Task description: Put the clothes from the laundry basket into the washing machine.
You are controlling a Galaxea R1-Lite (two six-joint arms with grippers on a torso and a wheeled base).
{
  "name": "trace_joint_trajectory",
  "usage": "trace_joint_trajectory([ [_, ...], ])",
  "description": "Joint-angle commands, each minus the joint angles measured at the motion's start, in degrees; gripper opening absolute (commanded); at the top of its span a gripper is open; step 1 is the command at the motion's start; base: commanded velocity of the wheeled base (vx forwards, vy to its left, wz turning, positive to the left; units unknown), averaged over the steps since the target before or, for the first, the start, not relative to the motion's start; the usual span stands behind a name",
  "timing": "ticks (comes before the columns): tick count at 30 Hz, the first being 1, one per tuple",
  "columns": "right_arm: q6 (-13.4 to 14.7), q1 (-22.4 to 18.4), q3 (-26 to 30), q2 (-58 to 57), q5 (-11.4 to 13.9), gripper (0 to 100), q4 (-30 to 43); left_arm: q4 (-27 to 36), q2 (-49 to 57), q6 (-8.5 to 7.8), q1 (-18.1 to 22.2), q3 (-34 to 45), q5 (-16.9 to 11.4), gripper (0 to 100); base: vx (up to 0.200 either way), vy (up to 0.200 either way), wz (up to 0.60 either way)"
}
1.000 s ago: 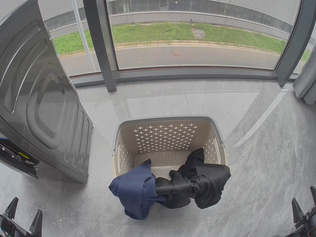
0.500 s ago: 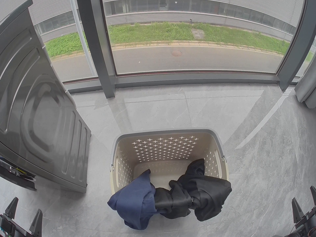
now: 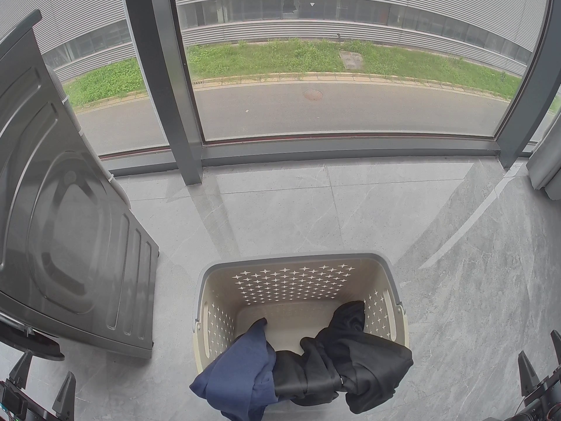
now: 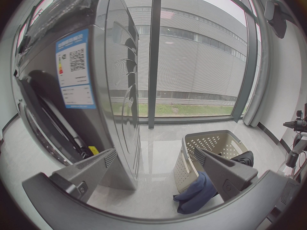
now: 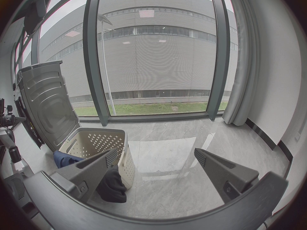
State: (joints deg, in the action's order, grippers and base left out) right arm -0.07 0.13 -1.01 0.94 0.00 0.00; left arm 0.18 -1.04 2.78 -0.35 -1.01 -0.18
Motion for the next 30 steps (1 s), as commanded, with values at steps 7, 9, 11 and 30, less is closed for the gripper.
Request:
trace_joint_trajectory([
  [7, 0.0, 0.0, 1.0, -0.9, 0.0, 100, 0.0, 0.0, 1.0, 0.03, 0.0, 0.9, 0.0, 100, 0.000, -0.171, 0.00],
  [9, 0.0, 0.0, 1.0, -0.9, 0.0, 100, 0.0, 0.0, 1.0, 0.03, 0.0, 0.9, 0.0, 100, 0.000, 0.000, 0.00],
  [11, 0.0, 0.0, 1.0, -0.9, 0.0, 100, 0.0, 0.0, 1.0, 0.03, 0.0, 0.9, 0.0, 100, 0.000, 0.000, 0.00],
  [30, 0.0, 0.0, 1.0, -0.9, 0.0, 100, 0.0, 0.0, 1.0, 0.12, 0.0, 0.9, 0.0, 100, 0.063, 0.000, 0.00],
])
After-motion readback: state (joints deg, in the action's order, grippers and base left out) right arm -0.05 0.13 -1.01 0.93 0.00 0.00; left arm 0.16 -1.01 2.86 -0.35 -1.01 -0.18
